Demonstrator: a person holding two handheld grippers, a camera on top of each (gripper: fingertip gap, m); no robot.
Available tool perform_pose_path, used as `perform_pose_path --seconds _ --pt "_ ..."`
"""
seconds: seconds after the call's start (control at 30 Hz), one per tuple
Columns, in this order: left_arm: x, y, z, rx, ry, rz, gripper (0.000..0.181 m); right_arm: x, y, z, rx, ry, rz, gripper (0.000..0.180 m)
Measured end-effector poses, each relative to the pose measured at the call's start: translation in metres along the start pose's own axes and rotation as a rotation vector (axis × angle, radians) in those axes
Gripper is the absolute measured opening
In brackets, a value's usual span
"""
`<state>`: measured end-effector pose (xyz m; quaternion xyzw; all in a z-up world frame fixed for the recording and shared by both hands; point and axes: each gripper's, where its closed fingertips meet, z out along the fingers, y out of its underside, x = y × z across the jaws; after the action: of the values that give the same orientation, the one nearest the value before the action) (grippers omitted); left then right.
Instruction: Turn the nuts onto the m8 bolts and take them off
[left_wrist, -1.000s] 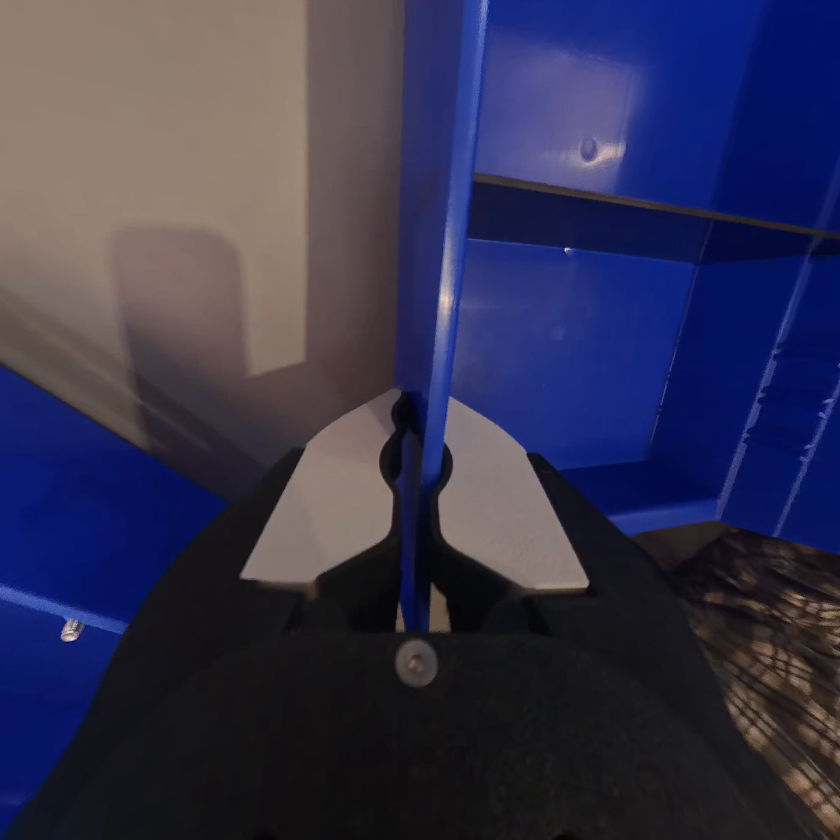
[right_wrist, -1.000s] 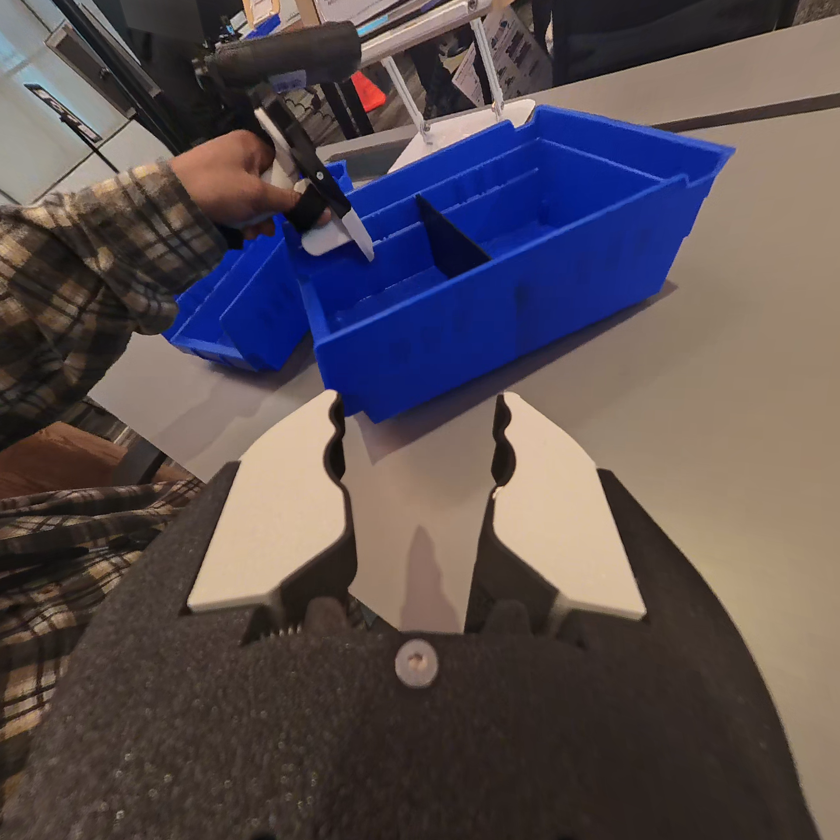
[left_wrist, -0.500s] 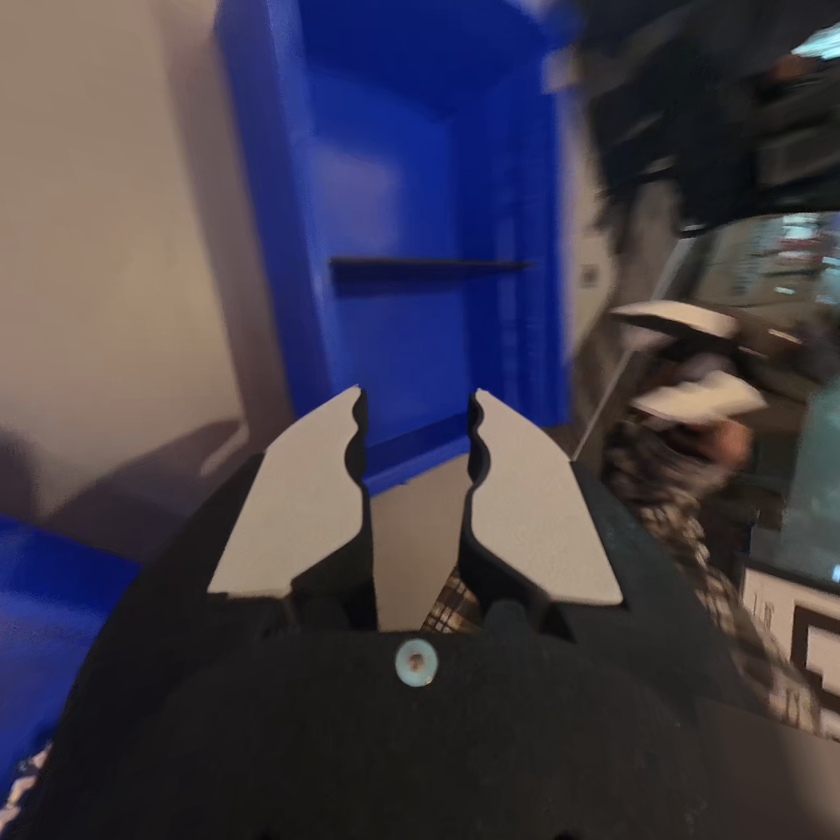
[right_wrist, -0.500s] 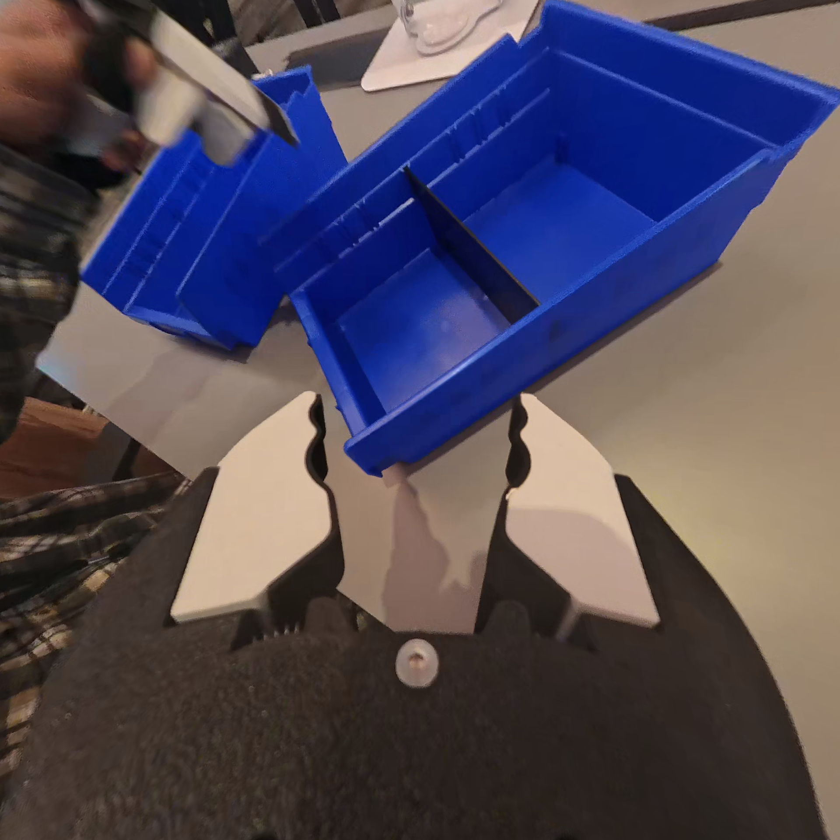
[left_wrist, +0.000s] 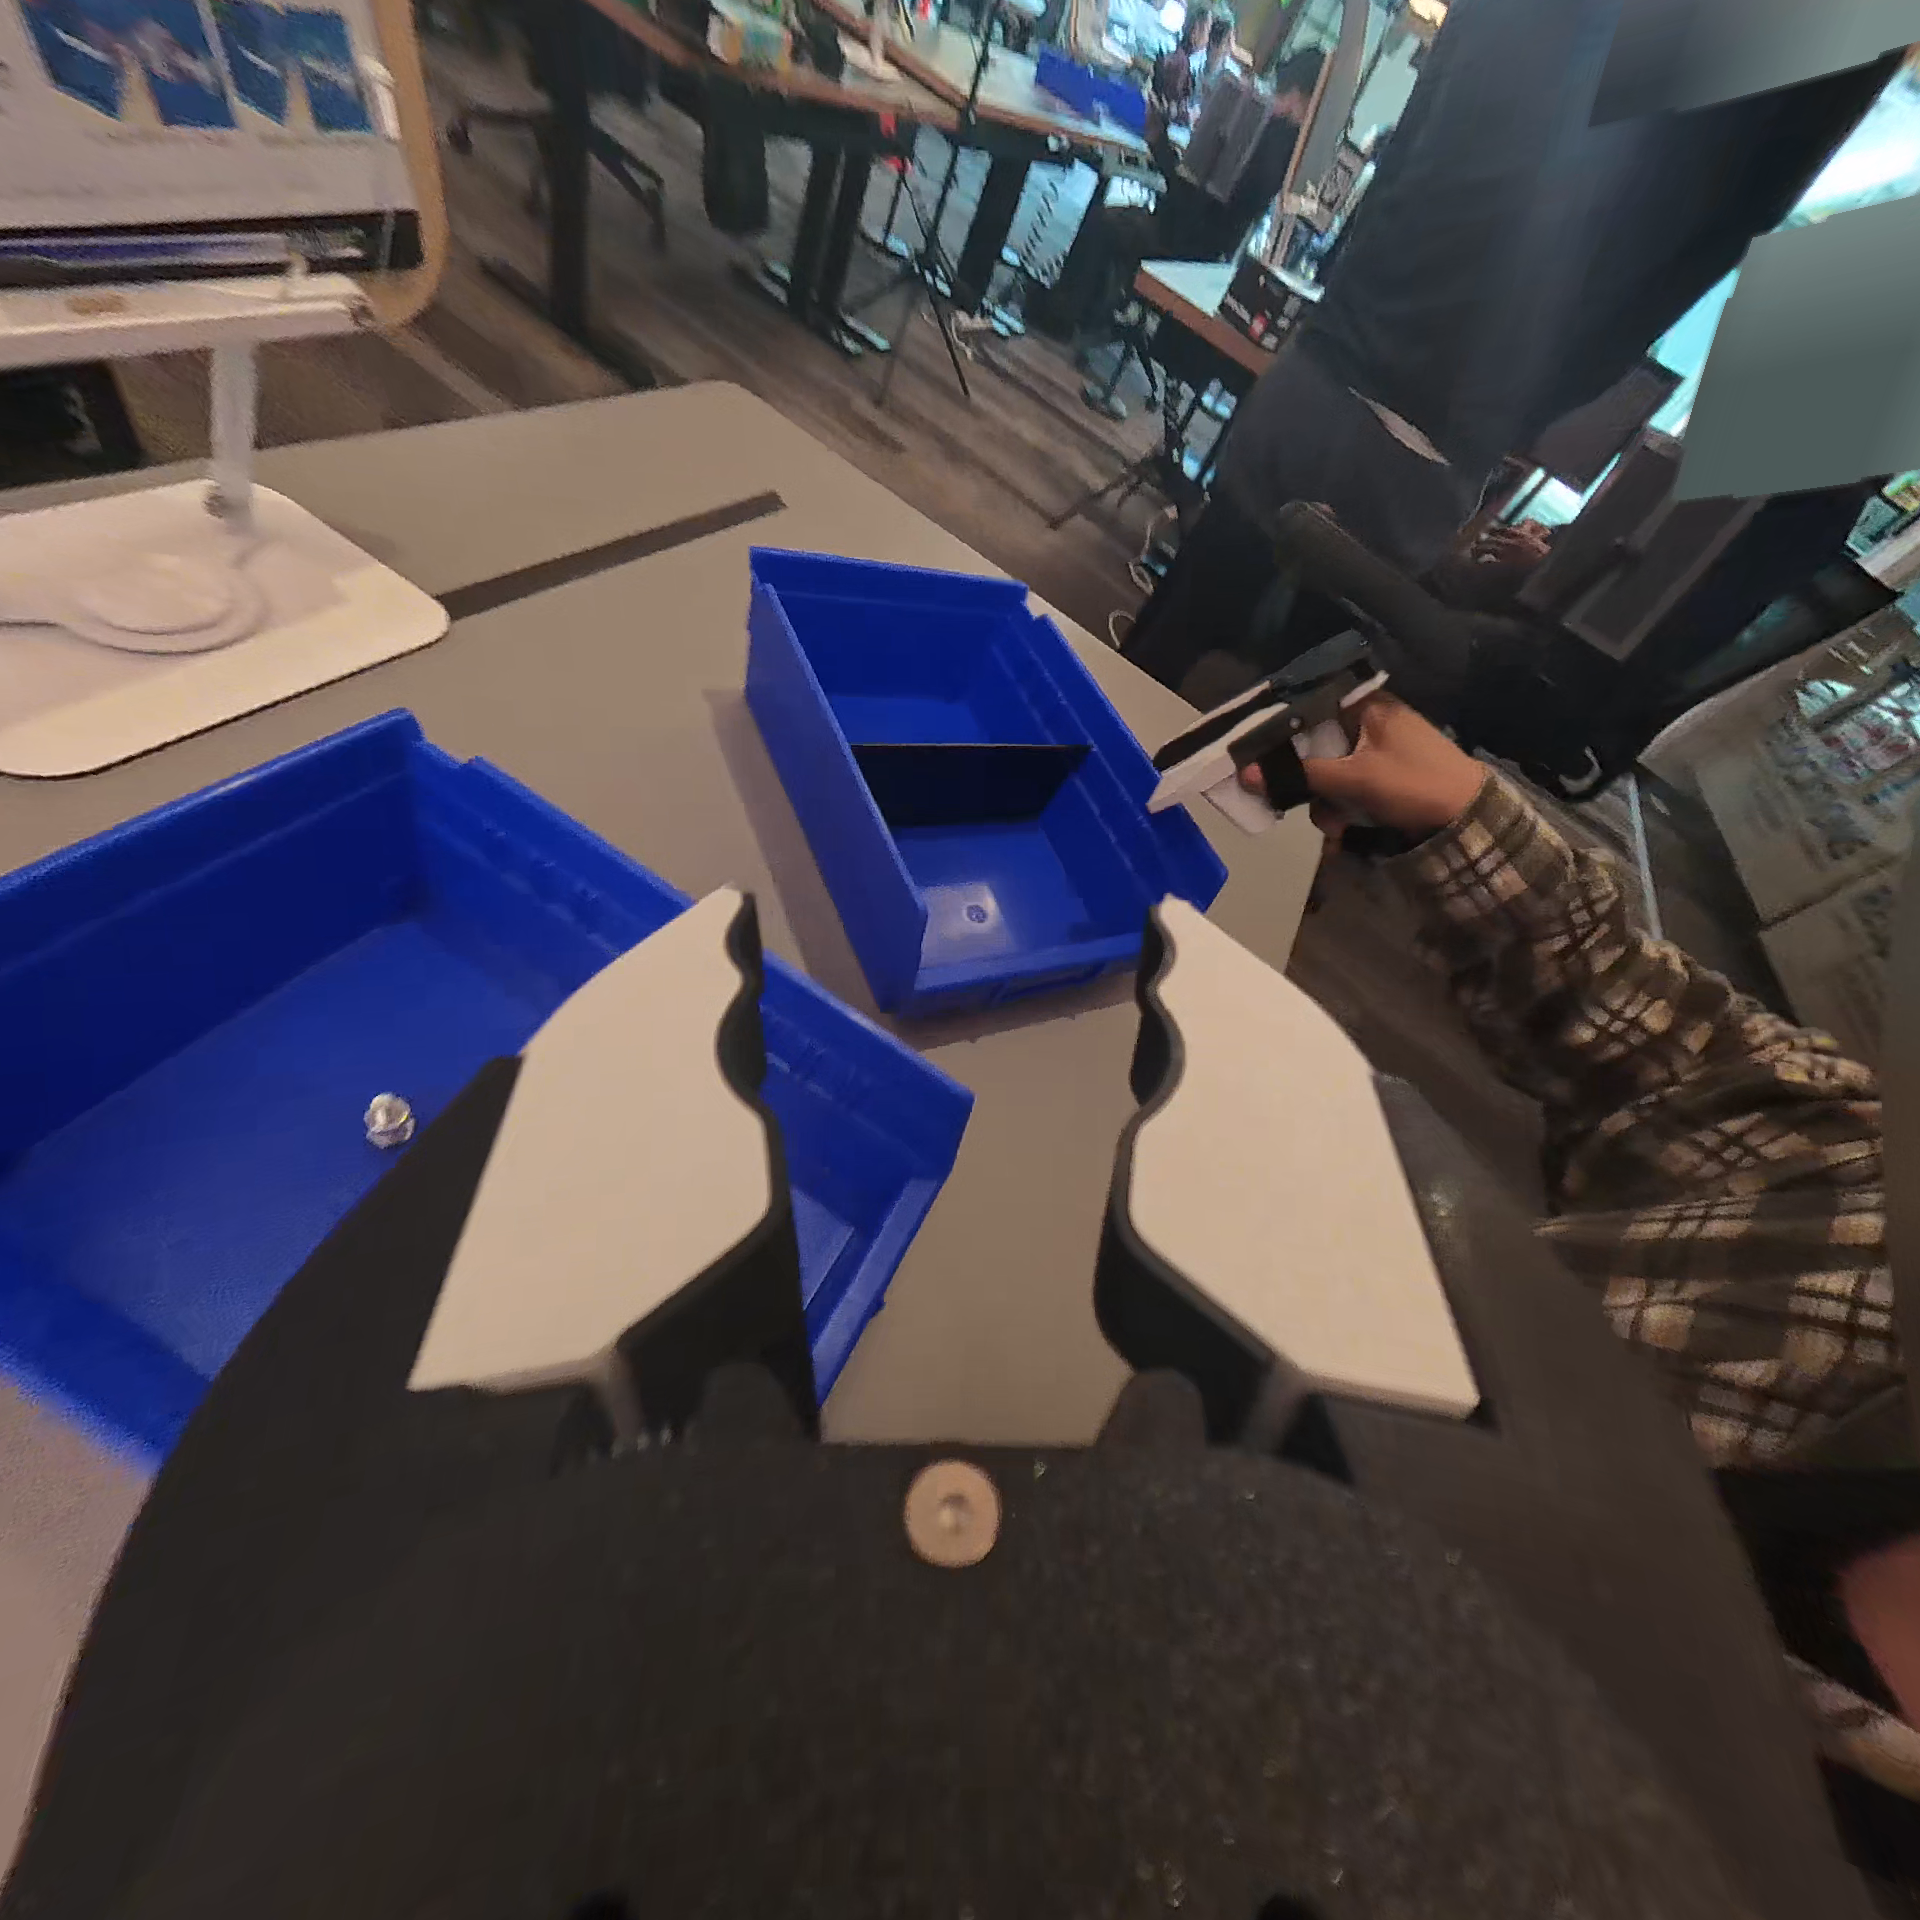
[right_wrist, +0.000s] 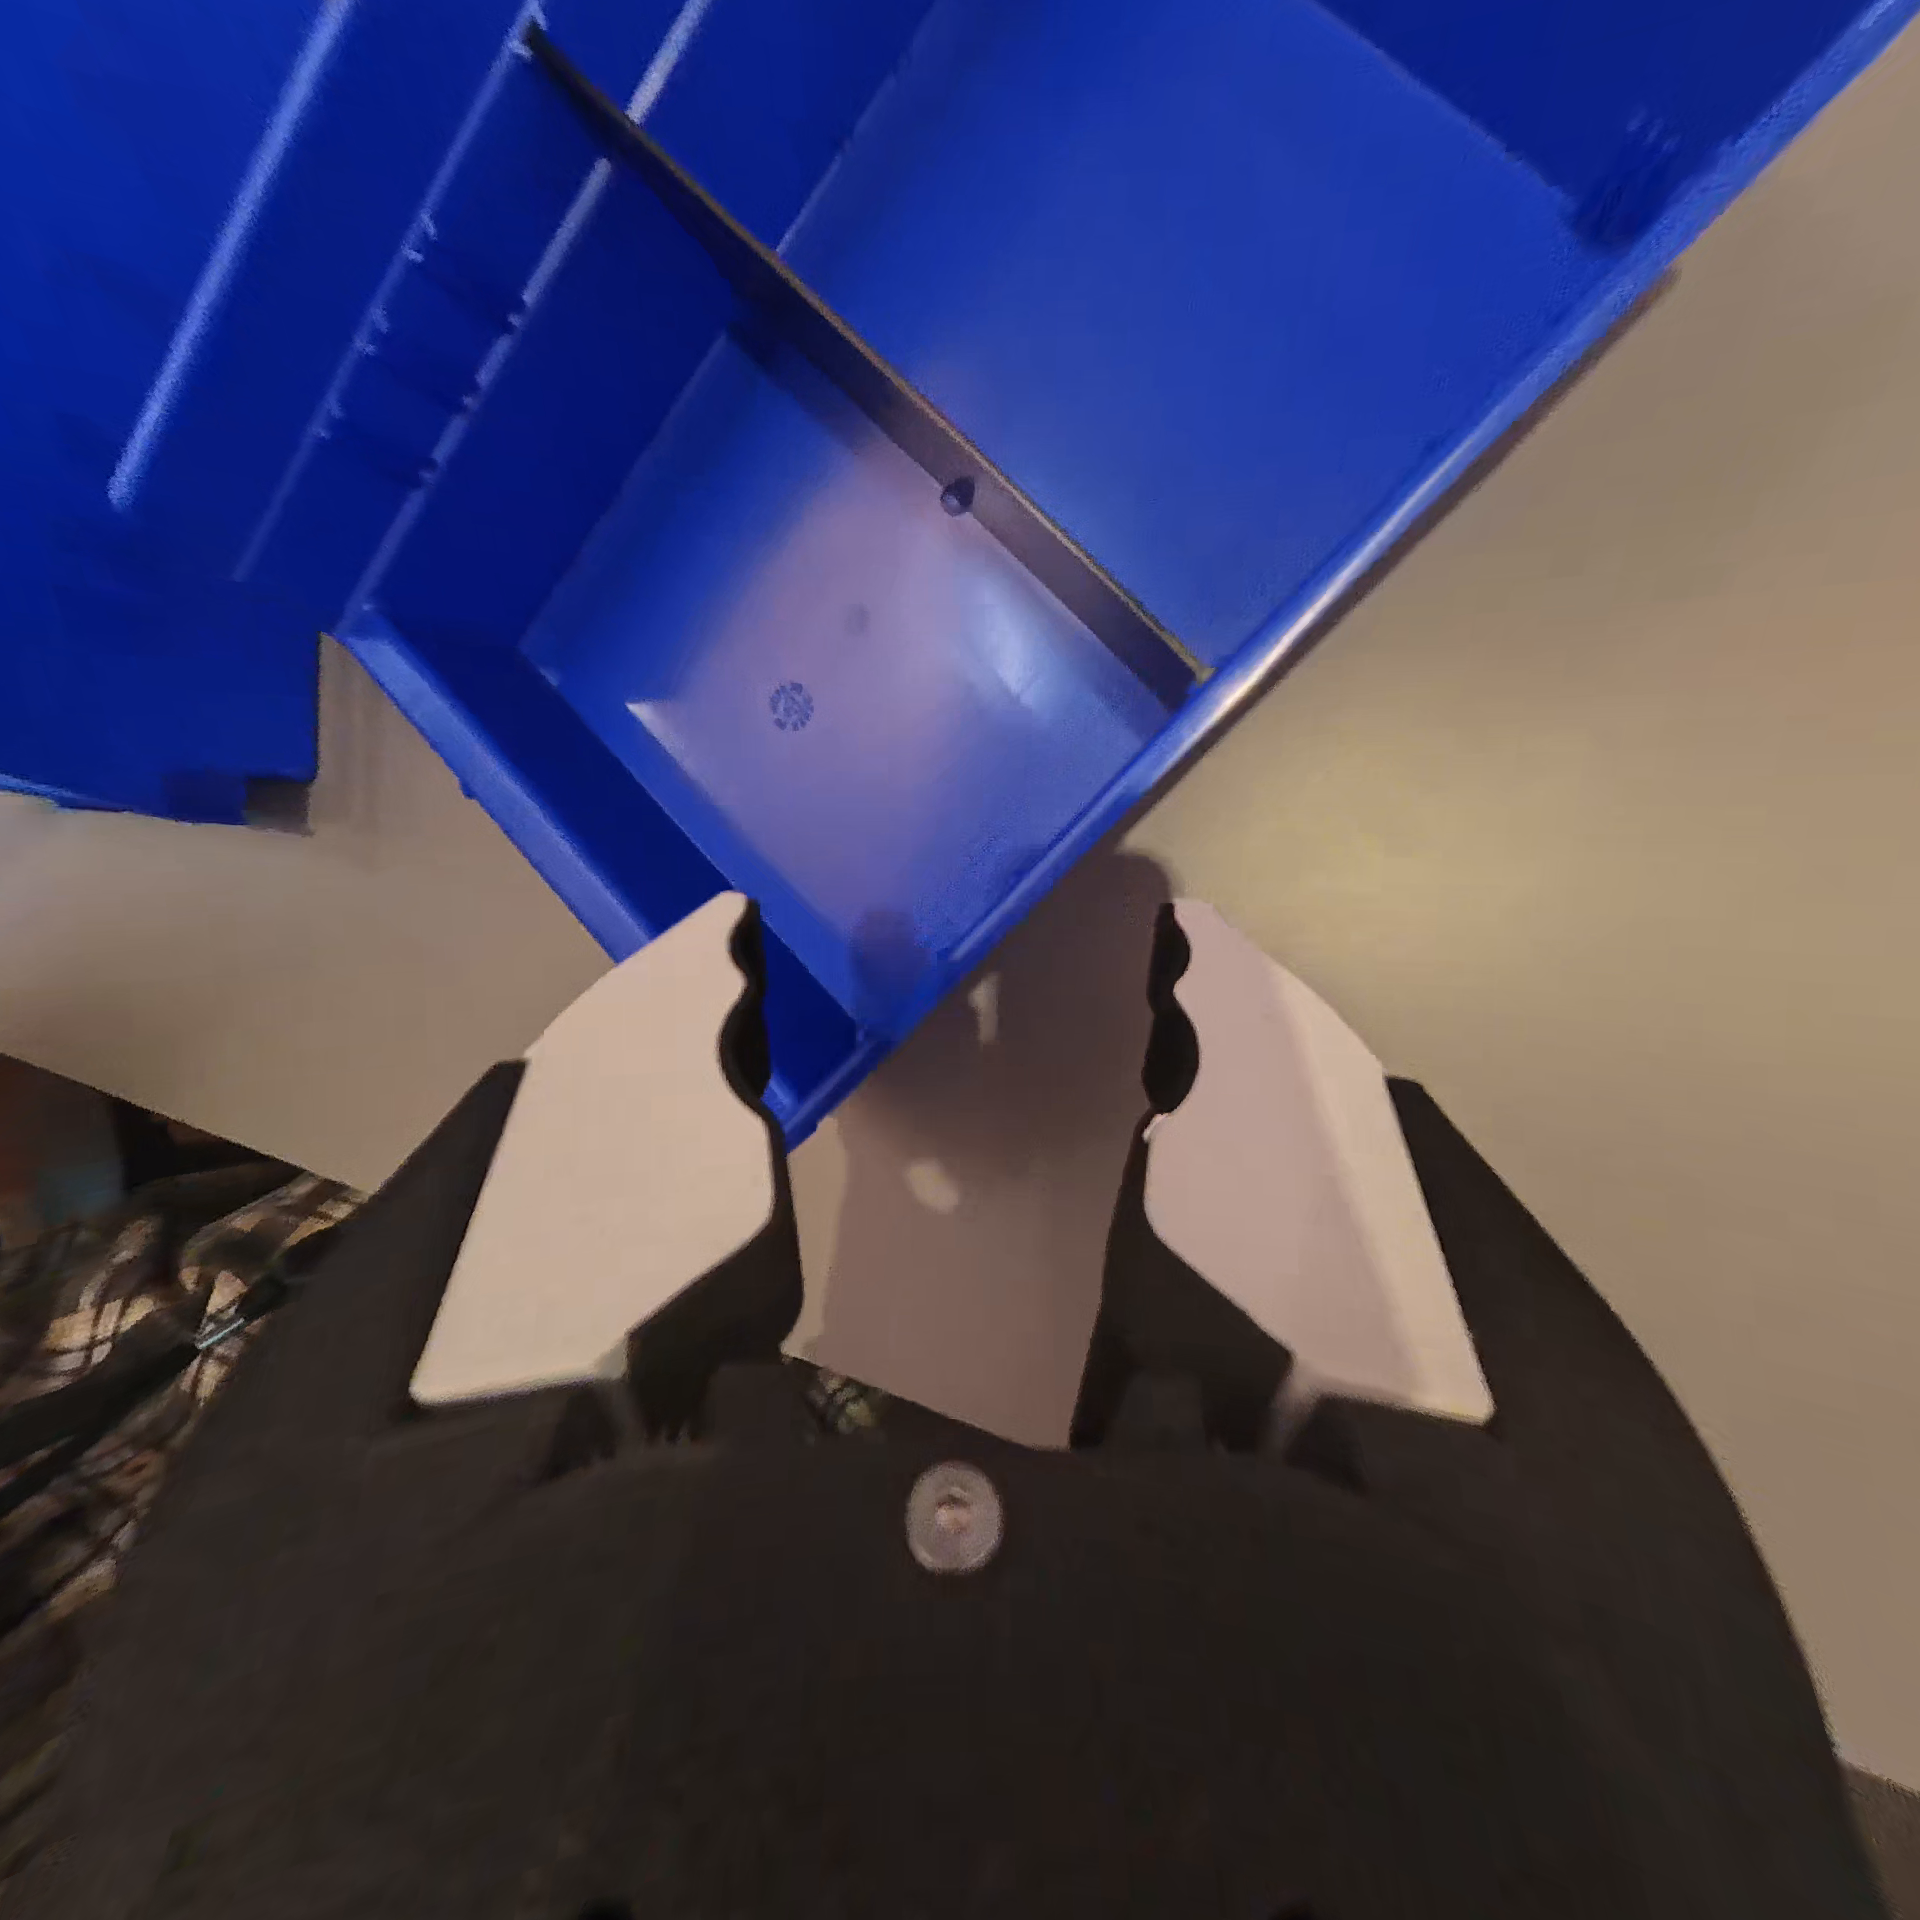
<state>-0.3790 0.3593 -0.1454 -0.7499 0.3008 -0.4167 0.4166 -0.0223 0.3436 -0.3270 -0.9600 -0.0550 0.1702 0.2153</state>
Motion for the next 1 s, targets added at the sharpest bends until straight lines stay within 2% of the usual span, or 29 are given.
perform_pose_path --seconds 0.13,0.27,0.3,0.47,0.6,0.73,1.0 --pt "-0.006 0.022 -0.023 0.065 -0.005 -0.016 0.067 -0.002 0.002 0.008 -0.106 0.103 0.0 0.054" --pt "-0.007 0.036 -0.028 0.085 0.05 -0.044 0.066 0.003 0.01 0.016 -0.224 0.2 0.011 0.055" --pt "-0.006 0.038 -0.029 0.091 0.063 -0.045 0.066 0.004 0.013 0.018 -0.254 0.211 0.021 0.055" --pt "-0.007 0.05 -0.031 0.122 0.116 -0.034 0.064 0.008 0.021 0.024 -0.36 0.182 0.099 0.032" --pt "-0.007 0.05 -0.038 0.148 0.167 -0.065 0.062 0.035 0.018 0.018 -0.366 0.186 0.157 0.011" --pt "-0.015 0.044 -0.045 0.196 0.125 -0.039 0.061 0.062 0.012 0.012 -0.359 0.164 0.195 0.007" --pt "-0.018 0.048 -0.035 0.179 0.14 -0.043 0.061 0.135 -0.01 -0.003 -0.333 0.182 0.183 0.005"
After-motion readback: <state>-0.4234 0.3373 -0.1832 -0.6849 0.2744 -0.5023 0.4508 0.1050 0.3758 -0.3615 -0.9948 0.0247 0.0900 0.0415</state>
